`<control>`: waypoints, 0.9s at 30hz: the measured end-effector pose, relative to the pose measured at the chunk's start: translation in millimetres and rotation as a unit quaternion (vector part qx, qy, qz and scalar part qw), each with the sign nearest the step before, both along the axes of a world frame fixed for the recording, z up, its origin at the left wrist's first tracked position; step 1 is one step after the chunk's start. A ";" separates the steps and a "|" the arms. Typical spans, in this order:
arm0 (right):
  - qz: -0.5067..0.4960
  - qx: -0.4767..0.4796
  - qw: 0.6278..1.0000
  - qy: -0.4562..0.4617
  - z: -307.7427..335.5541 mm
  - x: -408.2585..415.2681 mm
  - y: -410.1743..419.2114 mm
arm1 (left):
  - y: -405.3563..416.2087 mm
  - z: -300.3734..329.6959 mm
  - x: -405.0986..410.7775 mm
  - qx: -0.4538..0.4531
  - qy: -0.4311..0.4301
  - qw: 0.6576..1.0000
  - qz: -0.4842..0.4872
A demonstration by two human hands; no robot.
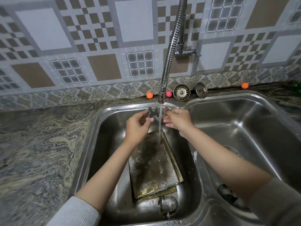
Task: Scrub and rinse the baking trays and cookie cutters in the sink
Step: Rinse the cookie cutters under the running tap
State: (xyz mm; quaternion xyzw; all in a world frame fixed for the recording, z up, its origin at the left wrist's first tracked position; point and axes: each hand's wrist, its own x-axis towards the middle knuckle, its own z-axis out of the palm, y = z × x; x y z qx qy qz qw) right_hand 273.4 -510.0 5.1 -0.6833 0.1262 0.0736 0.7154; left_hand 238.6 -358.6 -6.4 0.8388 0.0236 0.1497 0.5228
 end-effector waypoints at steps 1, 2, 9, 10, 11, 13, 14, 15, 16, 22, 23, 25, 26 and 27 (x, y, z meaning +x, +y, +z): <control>-0.002 0.000 1.000 -0.004 1.5 0.4 -2.4 | -2.2 0.5 2.0 0.000 -0.001 1.000 0.000; -0.004 -0.001 1.000 -0.009 3.1 0.6 -5.6 | -4.9 0.7 4.1 -0.002 -0.001 1.000 0.001; -0.022 -0.006 1.000 -0.012 3.0 -5.8 -41.5 | -36.1 -7.8 9.0 -0.013 -0.013 0.999 -0.041; -0.017 -0.009 1.000 -0.008 1.5 -7.9 -46.6 | -39.1 -9.8 8.5 -0.010 -0.013 0.999 -0.046; -0.010 -0.013 1.000 -0.003 0.1 -10.1 -51.3 | -42.0 -11.1 7.7 -0.008 -0.012 0.999 -0.048; 0.010 -0.015 1.000 0.004 -2.4 -15.6 -58.1 | -45.1 -12.8 6.0 -0.015 -0.004 0.999 -0.052; 0.021 -0.014 1.000 0.006 -3.2 -18.7 -60.2 | -45.5 -13.1 5.1 -0.020 -0.001 0.998 -0.052; 0.030 -0.012 0.999 0.005 -4.3 -21.6 -61.6 | -45.2 -13.4 3.9 -0.024 0.000 0.998 -0.053; 0.037 -0.009 0.999 0.005 -4.9 -24.6 -62.2 | -44.5 -13.5 2.6 -0.028 -0.002 0.998 -0.053; 0.065 -0.028 0.998 0.001 -9.2 -34.4 -49.4 | -31.2 -16.8 -4.8 -0.032 -0.008 0.999 -0.030; 0.068 -0.037 0.997 0.001 -10.1 -33.9 -45.8 | -27.9 -16.4 -5.5 -0.034 -0.006 0.999 -0.022; 0.071 -0.050 0.996 0.003 -9.9 -32.2 -37.1 | -22.1 -14.1 -6.2 -0.037 -0.003 0.999 -0.003; 0.070 -0.052 0.996 0.004 -8.7 -30.7 -32.0 | -19.9 -12.7 -5.7 -0.038 -0.005 0.999 0.010; 0.067 -0.051 0.996 0.006 -7.0 -28.4 -26.8 | -18.0 -11.4 -4.8 -0.038 -0.007 0.999 0.024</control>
